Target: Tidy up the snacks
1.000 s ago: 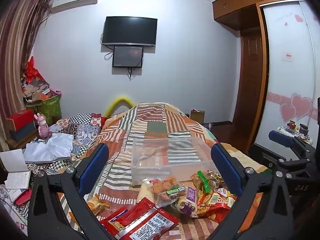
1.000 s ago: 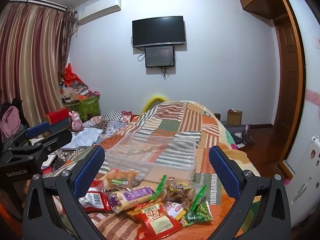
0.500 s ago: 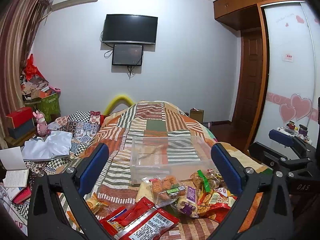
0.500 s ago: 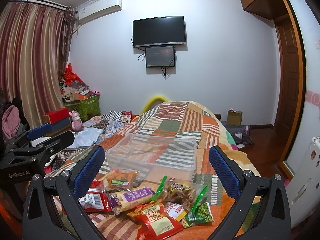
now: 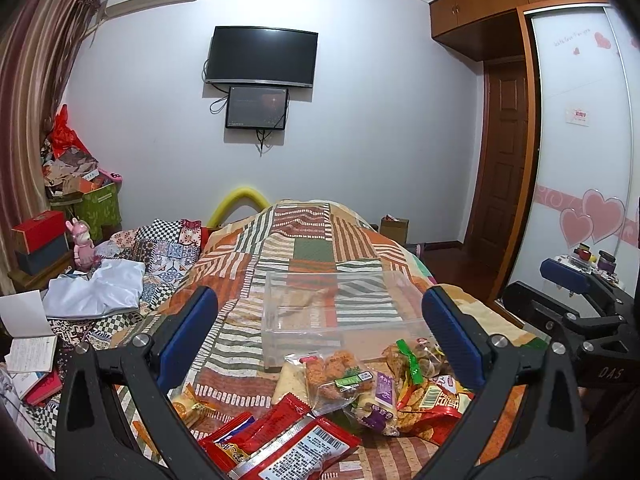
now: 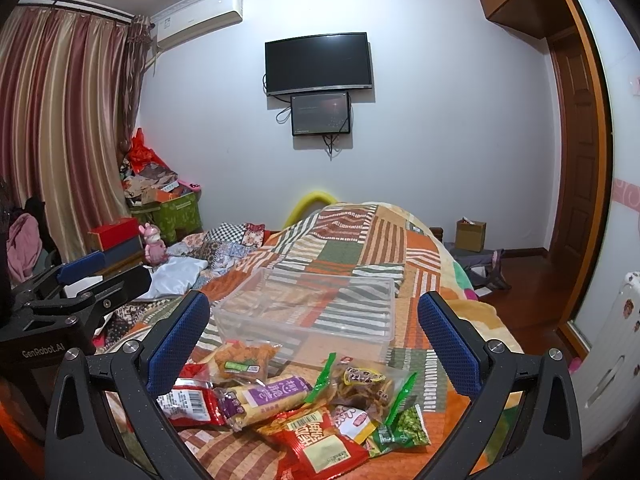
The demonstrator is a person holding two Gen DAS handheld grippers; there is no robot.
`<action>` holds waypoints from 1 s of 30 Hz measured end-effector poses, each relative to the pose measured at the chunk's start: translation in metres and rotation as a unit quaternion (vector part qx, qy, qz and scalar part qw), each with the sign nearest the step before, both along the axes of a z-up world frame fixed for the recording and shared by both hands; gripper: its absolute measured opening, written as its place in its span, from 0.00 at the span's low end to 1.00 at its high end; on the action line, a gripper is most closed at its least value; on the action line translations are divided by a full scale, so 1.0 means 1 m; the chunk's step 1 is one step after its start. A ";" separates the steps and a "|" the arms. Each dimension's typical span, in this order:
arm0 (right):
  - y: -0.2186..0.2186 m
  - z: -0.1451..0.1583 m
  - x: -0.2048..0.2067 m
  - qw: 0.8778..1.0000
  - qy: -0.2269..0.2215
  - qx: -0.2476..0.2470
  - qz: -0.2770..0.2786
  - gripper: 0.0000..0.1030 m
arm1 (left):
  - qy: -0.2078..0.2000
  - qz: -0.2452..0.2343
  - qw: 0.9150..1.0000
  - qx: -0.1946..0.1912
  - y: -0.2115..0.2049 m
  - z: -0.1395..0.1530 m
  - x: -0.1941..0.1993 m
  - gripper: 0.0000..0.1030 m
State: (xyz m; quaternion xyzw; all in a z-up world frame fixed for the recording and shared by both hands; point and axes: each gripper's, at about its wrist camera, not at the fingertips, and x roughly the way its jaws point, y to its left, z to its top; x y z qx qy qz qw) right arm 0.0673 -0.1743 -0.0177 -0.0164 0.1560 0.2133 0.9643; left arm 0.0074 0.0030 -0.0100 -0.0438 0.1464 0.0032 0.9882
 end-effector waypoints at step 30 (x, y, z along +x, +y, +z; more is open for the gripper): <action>0.001 0.007 -0.002 1.000 -0.002 0.007 0.002 1.00 | 0.002 -0.004 1.000 -0.003 -0.001 0.001 0.000 1.00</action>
